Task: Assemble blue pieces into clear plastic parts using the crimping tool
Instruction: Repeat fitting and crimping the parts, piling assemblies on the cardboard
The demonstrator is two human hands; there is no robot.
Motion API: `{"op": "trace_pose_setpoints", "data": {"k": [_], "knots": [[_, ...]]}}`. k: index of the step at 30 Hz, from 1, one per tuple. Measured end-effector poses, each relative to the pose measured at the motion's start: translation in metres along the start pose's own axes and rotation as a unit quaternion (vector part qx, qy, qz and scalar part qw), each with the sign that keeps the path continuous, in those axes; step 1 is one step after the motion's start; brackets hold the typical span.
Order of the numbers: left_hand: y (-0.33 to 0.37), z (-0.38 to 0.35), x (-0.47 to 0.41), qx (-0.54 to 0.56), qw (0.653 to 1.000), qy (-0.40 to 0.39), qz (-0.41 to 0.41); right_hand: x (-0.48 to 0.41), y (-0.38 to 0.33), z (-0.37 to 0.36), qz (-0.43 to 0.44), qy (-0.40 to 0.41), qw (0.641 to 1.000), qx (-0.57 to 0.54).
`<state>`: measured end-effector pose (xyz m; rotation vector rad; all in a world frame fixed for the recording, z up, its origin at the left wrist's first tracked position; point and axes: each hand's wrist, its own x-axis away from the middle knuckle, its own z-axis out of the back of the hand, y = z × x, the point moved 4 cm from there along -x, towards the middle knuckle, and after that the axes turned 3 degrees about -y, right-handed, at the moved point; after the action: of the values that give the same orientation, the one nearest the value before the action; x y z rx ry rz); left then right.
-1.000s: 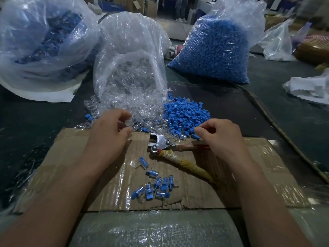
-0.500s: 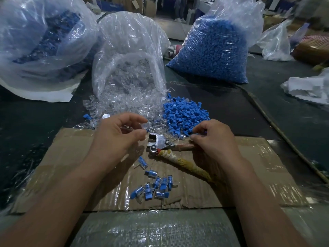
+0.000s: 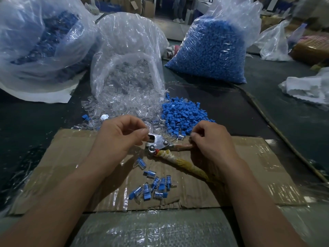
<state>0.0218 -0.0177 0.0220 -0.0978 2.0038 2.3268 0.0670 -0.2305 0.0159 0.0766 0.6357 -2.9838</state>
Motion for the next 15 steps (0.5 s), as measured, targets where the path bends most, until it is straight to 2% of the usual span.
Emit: {"op": "trace_pose_setpoints", "data": {"k": [3,6,10,15], "knots": [[0.002,-0.002,0.000,0.025,1.000,-0.009,0.004,0.004,-0.001,0.010,0.010,0.041,0.991,-0.125],[0.002,-0.004,0.001,0.033,0.999,-0.014,0.009,0.010,-0.013,0.013,0.029,0.021,0.964,-0.265],[-0.001,-0.005,0.000,0.049,0.998,-0.016,0.023,0.021,-0.037,0.011,0.089,-0.005,0.939,-0.332],[-0.002,-0.007,0.001,0.048,0.999,-0.012,0.023,0.032,-0.059,0.009,0.174,0.009,0.915,-0.364]]}}
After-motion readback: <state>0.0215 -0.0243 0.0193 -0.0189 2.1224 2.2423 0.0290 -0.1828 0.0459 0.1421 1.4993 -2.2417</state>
